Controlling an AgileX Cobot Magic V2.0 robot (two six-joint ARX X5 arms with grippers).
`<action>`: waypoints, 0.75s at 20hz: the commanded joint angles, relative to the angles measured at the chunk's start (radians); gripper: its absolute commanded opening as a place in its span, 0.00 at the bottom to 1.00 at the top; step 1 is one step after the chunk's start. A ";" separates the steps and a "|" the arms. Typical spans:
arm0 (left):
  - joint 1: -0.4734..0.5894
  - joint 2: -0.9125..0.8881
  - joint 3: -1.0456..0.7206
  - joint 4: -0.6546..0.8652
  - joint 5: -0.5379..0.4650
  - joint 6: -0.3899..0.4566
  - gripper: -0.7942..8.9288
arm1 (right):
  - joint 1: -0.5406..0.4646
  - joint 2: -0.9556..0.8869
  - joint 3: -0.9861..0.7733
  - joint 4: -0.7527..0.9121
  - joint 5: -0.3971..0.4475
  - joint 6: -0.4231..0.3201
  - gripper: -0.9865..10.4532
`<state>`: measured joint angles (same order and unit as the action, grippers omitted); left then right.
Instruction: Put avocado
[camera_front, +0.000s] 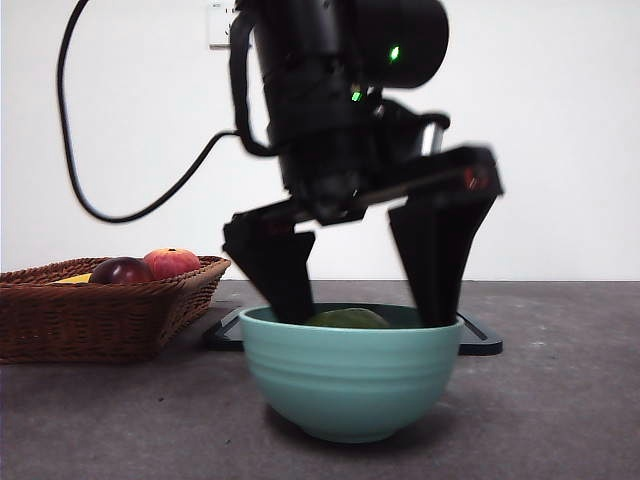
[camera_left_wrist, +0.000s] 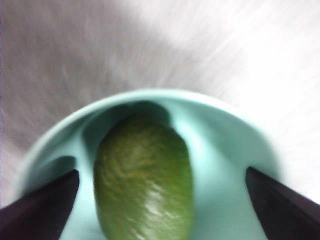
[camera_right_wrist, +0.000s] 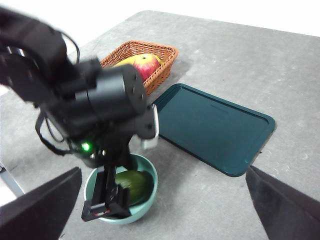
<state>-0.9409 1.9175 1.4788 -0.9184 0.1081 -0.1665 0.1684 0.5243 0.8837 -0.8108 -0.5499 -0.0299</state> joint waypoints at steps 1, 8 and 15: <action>-0.013 -0.011 0.045 -0.024 0.004 0.017 0.70 | 0.002 0.003 0.015 0.011 -0.001 -0.003 0.55; -0.016 -0.280 0.069 -0.119 -0.004 0.037 0.69 | 0.002 0.003 0.015 0.013 -0.001 -0.003 0.55; -0.017 -0.706 0.052 -0.178 -0.199 0.047 0.69 | 0.002 0.003 0.015 0.013 -0.001 0.007 0.55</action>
<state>-0.9459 1.2076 1.5204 -1.0958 -0.0837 -0.1352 0.1684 0.5243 0.8837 -0.8101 -0.5499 -0.0292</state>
